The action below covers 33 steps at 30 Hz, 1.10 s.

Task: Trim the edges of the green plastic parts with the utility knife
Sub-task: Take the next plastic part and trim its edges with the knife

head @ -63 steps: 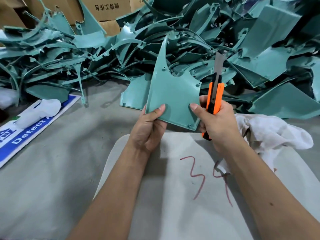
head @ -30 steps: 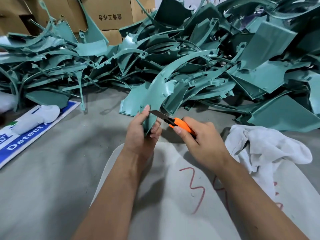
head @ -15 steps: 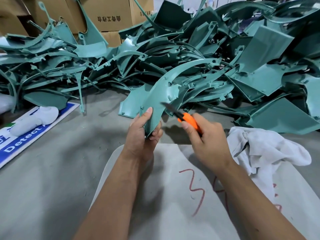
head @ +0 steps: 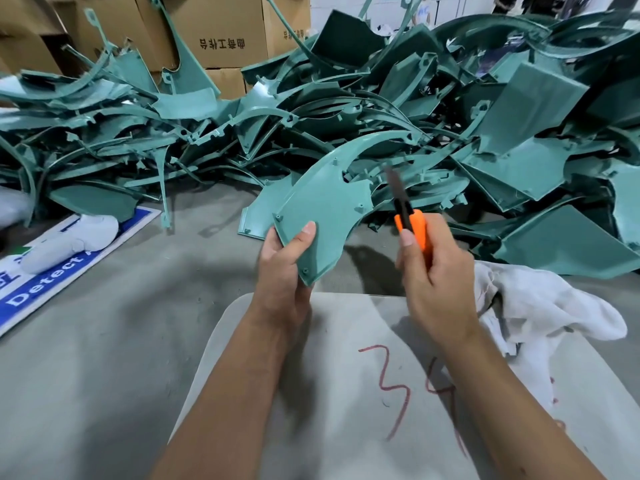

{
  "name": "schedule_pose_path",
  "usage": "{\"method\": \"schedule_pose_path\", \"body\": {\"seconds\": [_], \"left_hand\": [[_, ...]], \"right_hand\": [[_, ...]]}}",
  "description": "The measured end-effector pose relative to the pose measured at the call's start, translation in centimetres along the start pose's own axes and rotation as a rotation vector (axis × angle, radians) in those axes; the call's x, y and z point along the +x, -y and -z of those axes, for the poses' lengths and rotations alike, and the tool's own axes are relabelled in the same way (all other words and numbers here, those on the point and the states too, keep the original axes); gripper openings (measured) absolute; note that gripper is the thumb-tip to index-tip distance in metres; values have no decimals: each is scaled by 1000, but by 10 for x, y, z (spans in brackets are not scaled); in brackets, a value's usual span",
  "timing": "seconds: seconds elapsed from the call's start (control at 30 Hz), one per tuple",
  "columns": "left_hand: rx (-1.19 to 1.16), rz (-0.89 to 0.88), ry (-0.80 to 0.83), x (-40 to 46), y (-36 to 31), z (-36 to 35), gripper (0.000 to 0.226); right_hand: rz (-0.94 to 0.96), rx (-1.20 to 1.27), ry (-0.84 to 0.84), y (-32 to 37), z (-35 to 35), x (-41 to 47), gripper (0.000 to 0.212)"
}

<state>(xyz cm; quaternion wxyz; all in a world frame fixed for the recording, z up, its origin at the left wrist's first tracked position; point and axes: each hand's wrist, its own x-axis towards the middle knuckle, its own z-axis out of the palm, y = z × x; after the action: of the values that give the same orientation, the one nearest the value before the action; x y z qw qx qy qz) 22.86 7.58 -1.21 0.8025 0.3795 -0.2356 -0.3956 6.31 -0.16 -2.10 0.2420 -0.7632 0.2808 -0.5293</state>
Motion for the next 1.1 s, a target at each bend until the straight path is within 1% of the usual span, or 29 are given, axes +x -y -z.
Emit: {"method": "schedule_pose_path", "body": {"seconds": [0.07, 0.17, 0.33, 0.47, 0.57, 0.7, 0.73, 0.87, 0.97, 1.03, 1.1], "left_hand": [[-8, 3, 25, -1, 0, -1, 40], [-27, 27, 14, -2, -1, -1, 39], [-65, 2, 29, 2, -1, 0, 44], [-75, 52, 28, 2, 1, 1, 45], [-80, 79, 31, 4, 1, 6, 50], [-130, 128, 17, 4, -1, 6, 60], [-124, 138, 30, 3, -1, 6, 57], [-60, 162, 94, 1, -1, 6, 27], [-58, 244, 136, 1, -2, 3, 20], [-102, 300, 184, 1, -1, -1, 15], [-173, 355, 189, -1, 1, -7, 13]], "right_hand": [[65, -16, 53, 1, -1, 0, 15], [97, -8, 69, 2, -3, 0, 17], [41, -1, 45, -1, -5, -3, 23], [-27, -52, 34, -6, -7, -3, 26], [-75, -42, 27, -9, -7, -2, 26], [-20, 16, 60, -3, -4, -2, 26], [1, 35, 81, 0, -4, -2, 25], [66, 100, 138, 6, -3, -4, 24], [96, 122, 156, 10, -2, -4, 22], [115, 112, 162, 12, -2, -3, 22], [127, 100, 165, 13, -2, -3, 22]]}}
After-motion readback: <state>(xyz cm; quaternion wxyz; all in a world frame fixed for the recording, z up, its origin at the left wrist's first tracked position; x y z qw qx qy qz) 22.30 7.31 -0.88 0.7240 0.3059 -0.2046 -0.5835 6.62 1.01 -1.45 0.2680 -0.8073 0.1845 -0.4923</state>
